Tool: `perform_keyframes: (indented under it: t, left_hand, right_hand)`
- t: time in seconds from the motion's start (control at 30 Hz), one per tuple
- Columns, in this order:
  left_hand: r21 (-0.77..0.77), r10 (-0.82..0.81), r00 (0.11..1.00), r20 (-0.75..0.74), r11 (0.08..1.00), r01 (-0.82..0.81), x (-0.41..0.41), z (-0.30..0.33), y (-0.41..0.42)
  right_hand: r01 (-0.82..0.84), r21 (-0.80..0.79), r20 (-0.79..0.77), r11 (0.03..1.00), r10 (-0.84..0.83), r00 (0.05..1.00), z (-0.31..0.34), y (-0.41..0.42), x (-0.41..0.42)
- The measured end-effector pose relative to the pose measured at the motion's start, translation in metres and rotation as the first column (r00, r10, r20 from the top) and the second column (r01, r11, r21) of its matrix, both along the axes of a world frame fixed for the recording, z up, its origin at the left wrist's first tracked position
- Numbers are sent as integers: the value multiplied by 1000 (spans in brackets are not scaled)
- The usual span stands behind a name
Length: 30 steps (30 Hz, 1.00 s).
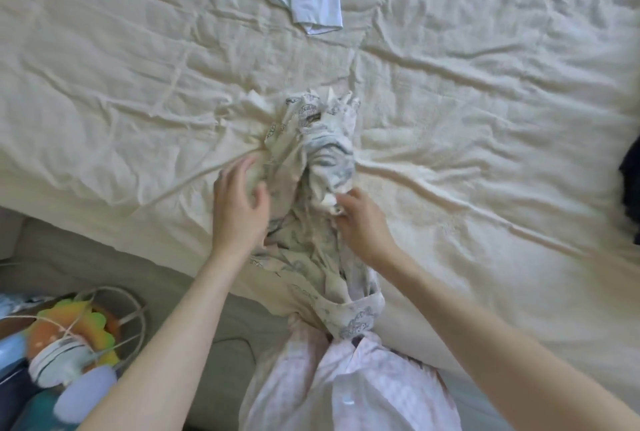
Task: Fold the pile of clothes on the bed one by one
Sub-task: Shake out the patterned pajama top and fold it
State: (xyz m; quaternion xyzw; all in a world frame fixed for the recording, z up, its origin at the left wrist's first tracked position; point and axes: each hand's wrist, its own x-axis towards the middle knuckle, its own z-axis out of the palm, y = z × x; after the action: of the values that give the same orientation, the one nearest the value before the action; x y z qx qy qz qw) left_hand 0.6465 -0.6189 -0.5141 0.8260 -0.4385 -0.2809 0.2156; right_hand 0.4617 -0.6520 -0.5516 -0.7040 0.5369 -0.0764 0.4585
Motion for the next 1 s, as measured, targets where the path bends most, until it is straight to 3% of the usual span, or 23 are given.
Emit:
perform_keyframes:
  t: [0.03,0.1,0.17,0.23,0.33,0.4,0.5,0.57,0.63,0.7,0.77,0.87,0.93,1.0]
  left_hand:
    - [-47,-131,991,41,990,133,-7,3,-14]
    - [35,-415,903,110,910,414,-17,4,-38]
    - [266,-675,719,162,732,627,-17,-2,-47]
    - [443,-743,650,160,643,625,-7,-8,-40]
    - [466,-526,820,224,797,384,25,-9,-6]
    - [466,-357,894,271,861,202,44,-6,24]
    - [509,-208,924,320,860,17,54,-4,57]
    - [422,-146,927,346,906,-15,50,-3,64]
    - [353,-232,927,294,928,120,42,-4,60]
    - [362,-414,882,223,876,320,34,-9,54]
    - [373,-473,861,187,845,383,29,-14,49]
    - [256,-236,972,6,940,227,34,-4,37]
    - [203,-93,984,-152,971,123,40,14,25]
    - [109,-88,978,-190,988,110,44,36,12]
  right_hand:
    - [-125,-108,38,986,130,991,4,11,4]
    - [-352,-212,35,912,367,930,9,27,9]
    - [-502,-121,19,856,508,861,7,35,10]
    - [-475,40,64,879,472,879,5,36,6]
    - [-181,105,-2,978,182,983,-2,28,0]
    - [-11,214,-107,977,35,994,-8,19,-1]
    - [85,578,-73,811,-52,996,-14,12,12]
    - [74,684,-24,726,-78,997,-16,16,28]
    - [65,644,-37,762,-54,998,-18,24,43]
    - [86,609,-39,789,-78,996,-18,30,51]
    - [122,599,-6,792,-149,989,-13,30,50]
    - [189,552,27,812,-244,969,8,16,35]
    - [224,499,70,837,-297,952,30,0,22]
    - [236,406,128,883,-311,942,61,-18,13]
